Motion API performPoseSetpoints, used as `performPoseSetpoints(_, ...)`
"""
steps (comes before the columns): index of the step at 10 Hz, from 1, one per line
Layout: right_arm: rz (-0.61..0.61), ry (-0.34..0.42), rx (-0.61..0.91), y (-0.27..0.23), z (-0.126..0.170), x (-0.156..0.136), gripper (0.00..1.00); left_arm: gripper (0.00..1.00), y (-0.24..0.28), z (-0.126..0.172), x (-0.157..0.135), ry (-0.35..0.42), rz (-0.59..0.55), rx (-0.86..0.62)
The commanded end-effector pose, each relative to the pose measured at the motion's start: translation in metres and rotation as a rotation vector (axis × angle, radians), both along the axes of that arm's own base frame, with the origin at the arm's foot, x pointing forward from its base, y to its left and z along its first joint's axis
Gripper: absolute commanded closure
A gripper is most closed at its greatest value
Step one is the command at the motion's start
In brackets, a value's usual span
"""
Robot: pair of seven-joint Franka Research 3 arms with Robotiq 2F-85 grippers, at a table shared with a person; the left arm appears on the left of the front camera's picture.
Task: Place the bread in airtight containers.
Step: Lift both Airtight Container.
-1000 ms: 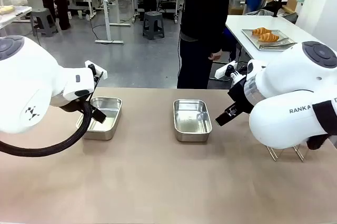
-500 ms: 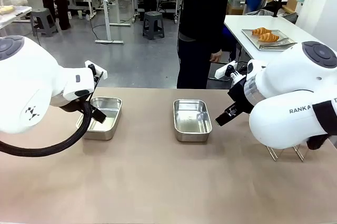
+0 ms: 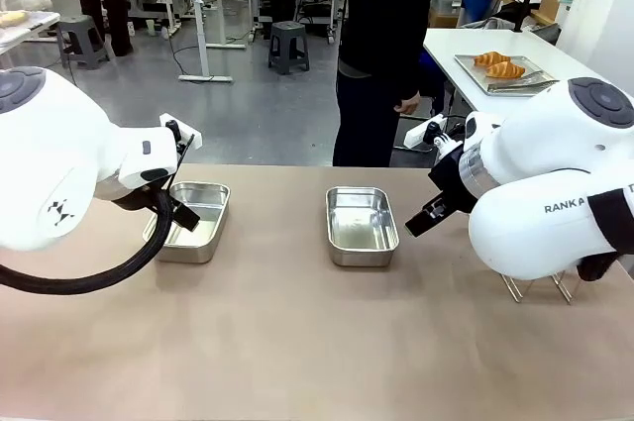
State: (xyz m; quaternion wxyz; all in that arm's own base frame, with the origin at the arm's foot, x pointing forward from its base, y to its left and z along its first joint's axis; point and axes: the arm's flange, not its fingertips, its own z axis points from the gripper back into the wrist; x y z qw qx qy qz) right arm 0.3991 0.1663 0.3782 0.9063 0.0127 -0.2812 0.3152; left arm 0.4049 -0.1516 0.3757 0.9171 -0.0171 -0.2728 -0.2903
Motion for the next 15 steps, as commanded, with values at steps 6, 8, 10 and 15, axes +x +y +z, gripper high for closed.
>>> performPoseSetpoints(6, 0.044, -0.123, 0.354, -0.142, 0.187, 0.010, 0.00, 0.00, 0.127, 0.169, 0.024, 0.049, -0.307, -0.294)
performPoseSetpoints(8, 0.142, -0.146, 0.501, -0.231, 0.181, -0.005, 0.00, 0.00, 0.193, 0.179, 0.008, 0.026, -0.425, -0.387)
performPoseSetpoints(10, 0.218, -0.175, 0.603, -0.294, 0.156, -0.021, 0.00, 0.00, 0.250, 0.167, -0.002, -0.039, -0.485, -0.482)
performPoseSetpoints(15, 0.182, -0.166, 0.702, -0.332, 0.103, -0.035, 0.00, 0.00, 0.264, 0.127, -0.015, -0.063, -0.464, -0.580)
